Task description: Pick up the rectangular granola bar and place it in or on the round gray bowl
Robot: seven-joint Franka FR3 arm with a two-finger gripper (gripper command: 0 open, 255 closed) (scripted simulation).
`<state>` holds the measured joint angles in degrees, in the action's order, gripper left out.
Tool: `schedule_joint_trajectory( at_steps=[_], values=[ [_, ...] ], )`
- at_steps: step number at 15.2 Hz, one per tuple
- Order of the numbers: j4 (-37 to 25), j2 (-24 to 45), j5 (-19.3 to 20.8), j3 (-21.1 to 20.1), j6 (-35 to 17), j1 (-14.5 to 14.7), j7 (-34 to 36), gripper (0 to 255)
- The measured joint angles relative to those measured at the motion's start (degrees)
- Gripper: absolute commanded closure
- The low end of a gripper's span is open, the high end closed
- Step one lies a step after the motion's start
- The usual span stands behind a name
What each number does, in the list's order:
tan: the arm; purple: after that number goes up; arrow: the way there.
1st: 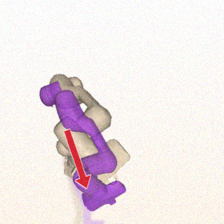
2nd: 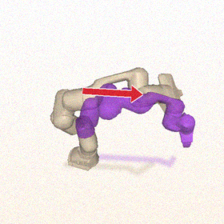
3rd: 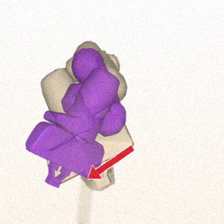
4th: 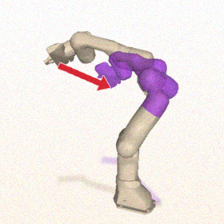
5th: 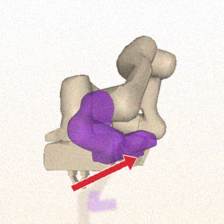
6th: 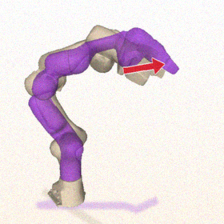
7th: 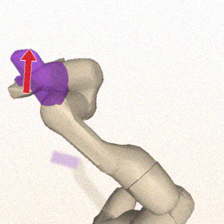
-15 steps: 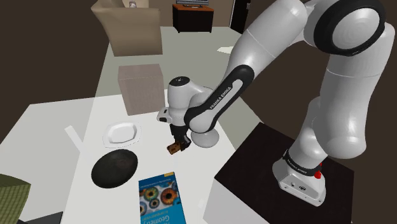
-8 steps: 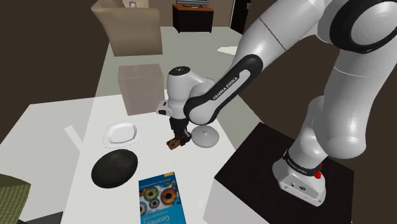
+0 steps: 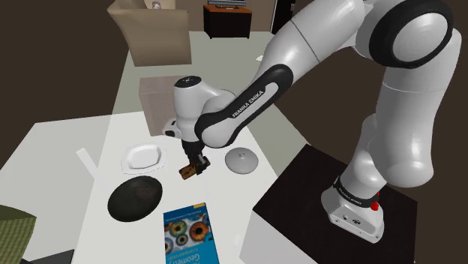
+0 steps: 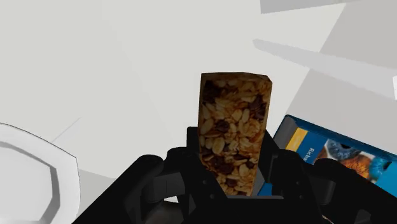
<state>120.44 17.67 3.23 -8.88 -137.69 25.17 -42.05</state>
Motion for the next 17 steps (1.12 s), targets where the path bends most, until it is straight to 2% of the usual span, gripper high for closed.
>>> schedule_joint_trajectory(
  at_steps=[9,14,15,17],
  values=[
    [-26.8,16.6,2.5,-0.2,10.3,5.6,5.7,255],
    [-48.0,28.9,3.4,0.1,19.3,9.4,7.7,255],
    [-54.4,32.7,3.5,0.3,21.8,10.3,7.9,255],
    [-59.3,35.8,3.6,0.4,23.7,11.0,8.1,255]
  ],
)
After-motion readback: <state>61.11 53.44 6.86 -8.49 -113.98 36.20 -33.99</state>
